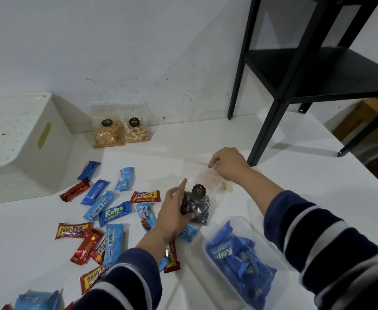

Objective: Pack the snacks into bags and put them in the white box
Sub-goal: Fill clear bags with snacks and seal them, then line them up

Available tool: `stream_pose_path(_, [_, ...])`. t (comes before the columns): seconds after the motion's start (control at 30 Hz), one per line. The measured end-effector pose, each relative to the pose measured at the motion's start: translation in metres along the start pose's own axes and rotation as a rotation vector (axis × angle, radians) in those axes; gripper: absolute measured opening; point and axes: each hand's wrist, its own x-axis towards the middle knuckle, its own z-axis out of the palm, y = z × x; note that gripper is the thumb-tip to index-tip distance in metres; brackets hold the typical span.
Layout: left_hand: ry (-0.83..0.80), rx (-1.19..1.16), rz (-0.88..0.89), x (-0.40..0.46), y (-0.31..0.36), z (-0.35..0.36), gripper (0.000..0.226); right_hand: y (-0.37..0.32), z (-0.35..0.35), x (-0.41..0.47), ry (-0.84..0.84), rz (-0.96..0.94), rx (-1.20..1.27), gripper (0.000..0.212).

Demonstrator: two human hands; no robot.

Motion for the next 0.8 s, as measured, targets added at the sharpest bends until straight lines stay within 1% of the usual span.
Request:
stream_pose_path(0.03, [0.065,-0.045,0.003,0.001,0.008,-0.001,0.076,0.000,0.000,-0.002,-0.005,-0.013,0.004,0.042])
stream_pose_path(0.1, [0.204,-0.222,-0.034,0.005,0.029,-0.005,0.040,0.001,0.002,-0.008,-0.005,-0.055,0.016,0.043])
stream_pose_path(0.13, [0.247,-0.327,-0.075,0.009,0.039,-0.007,0.028,0.001,0.003,-0.011,0.003,-0.075,0.024,0.044])
stream_pose_path(0.17, [0.271,-0.422,-0.113,0.014,0.047,-0.009,0.025,0.002,0.004,-0.014,0.012,-0.093,0.041,0.044])
stream_pose_path(0.2, [0.282,-0.481,-0.132,0.019,0.053,-0.010,0.027,0.003,0.006,-0.016,0.016,-0.106,0.069,0.043])
stream_pose_path(0.27, [0.297,-0.532,-0.130,0.028,0.056,-0.009,0.040,0.005,0.010,-0.018,0.013,-0.124,0.134,0.040])
stream_pose_path(0.33, [0.312,-0.564,-0.169,0.033,0.057,-0.007,0.044,0.009,0.012,-0.020,0.008,-0.133,0.179,0.038])
stream_pose_path(0.4, [0.332,-0.590,-0.186,0.034,0.055,-0.004,0.031,0.011,0.012,-0.022,-0.016,-0.130,0.216,0.032])
stream_pose_path(0.47, [0.328,-0.599,-0.176,0.035,0.054,-0.003,0.024,0.012,0.011,-0.025,-0.049,-0.136,0.271,0.018])
stream_pose_path(0.53, [0.316,-0.572,-0.156,0.034,0.052,-0.002,0.024,0.011,0.010,-0.025,-0.051,-0.140,0.335,0.014])
stream_pose_path(0.6, [0.302,-0.537,-0.120,0.035,0.052,-0.002,0.026,0.011,0.011,-0.022,-0.011,-0.108,0.358,0.011])
stream_pose_path(0.63, [0.302,-0.524,-0.102,0.037,0.052,-0.001,0.025,0.011,0.012,-0.019,0.011,-0.081,0.361,0.014])
stream_pose_path(0.73, [0.319,-0.500,-0.077,0.037,0.056,-0.002,0.013,0.008,0.018,-0.012,0.049,-0.024,0.342,0.029])
stream_pose_path(0.8, [0.326,-0.474,-0.029,0.035,0.054,-0.003,0.004,0.004,0.021,-0.009,0.077,-0.026,0.318,0.029])
